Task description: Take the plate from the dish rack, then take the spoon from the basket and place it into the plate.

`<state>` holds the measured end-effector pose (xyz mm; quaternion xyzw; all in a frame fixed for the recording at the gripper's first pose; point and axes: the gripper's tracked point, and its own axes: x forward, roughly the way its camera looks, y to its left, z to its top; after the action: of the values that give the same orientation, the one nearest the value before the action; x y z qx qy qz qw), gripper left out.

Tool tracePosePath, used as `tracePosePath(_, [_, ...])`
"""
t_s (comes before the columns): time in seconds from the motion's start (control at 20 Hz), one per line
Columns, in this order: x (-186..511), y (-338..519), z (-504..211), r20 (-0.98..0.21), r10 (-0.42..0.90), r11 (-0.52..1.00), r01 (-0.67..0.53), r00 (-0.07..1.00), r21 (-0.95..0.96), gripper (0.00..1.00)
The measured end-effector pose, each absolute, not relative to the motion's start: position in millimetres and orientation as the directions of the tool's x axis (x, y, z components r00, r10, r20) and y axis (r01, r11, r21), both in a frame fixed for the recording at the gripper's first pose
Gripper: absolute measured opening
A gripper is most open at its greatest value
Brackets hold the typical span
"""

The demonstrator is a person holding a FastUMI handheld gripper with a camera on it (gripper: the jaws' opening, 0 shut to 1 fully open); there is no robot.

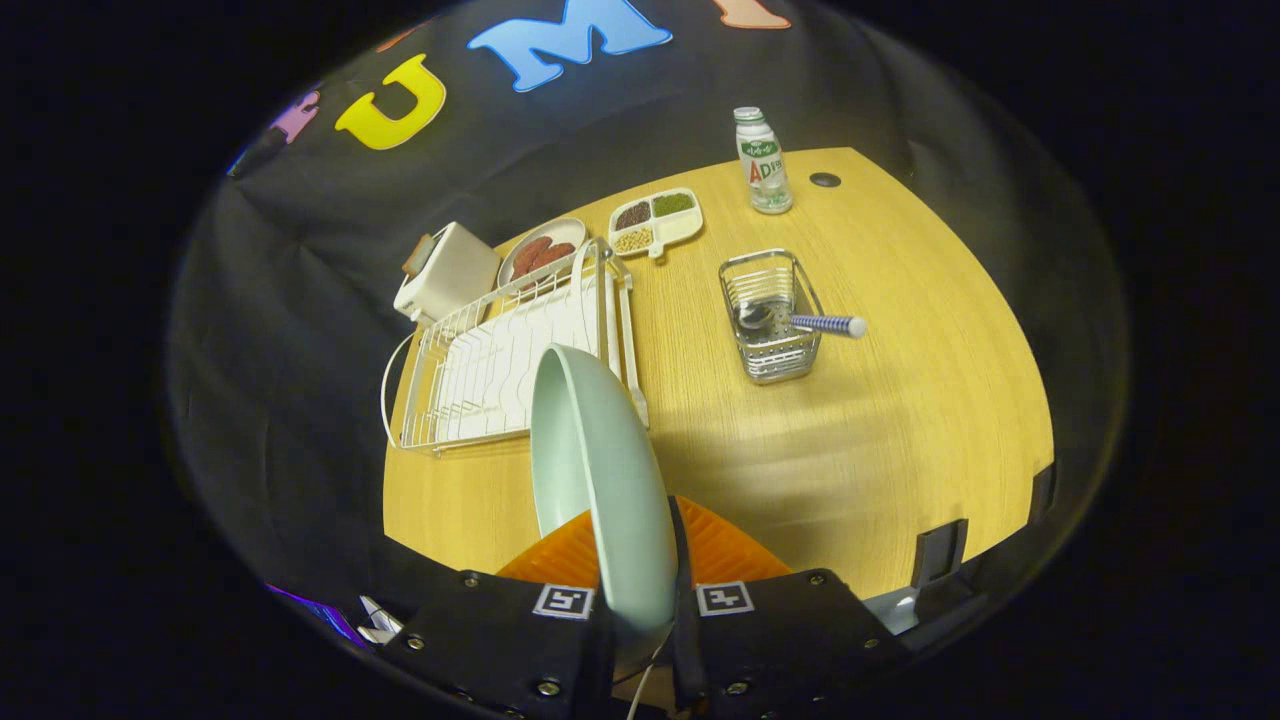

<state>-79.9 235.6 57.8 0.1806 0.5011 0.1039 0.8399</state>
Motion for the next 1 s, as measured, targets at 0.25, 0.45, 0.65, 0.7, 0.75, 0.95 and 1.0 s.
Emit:
tracePosePath(0.25, [-95.2,238.3,29.0,-0.764,0.465,0.845,0.035,0.447,0.534,0.23])
tracePosePath(0.45, [-99.3,229.7,6.8,-0.773,0.478,0.843,0.031,0.418,0.537,0.23])
tracePosePath(0.65, [-96.4,232.8,-16.0,-0.765,0.512,0.822,0.036,0.39,0.569,0.23])
tracePosePath(0.7, [-95.7,234.6,-22.5,-0.763,0.521,0.817,0.032,0.383,0.575,0.23])
tracePosePath(0.75, [-94.8,236.6,-28.6,-0.76,0.53,0.812,0.034,0.375,0.583,0.23])
tracePosePath(0.95, [-92.3,249.0,-42.8,-0.725,0.579,0.77,0.041,0.373,0.637,0.23])
tracePosePath(1.0, [-92.0,253.9,-47.5,-0.721,0.585,0.767,0.033,0.371,0.64,0.23])
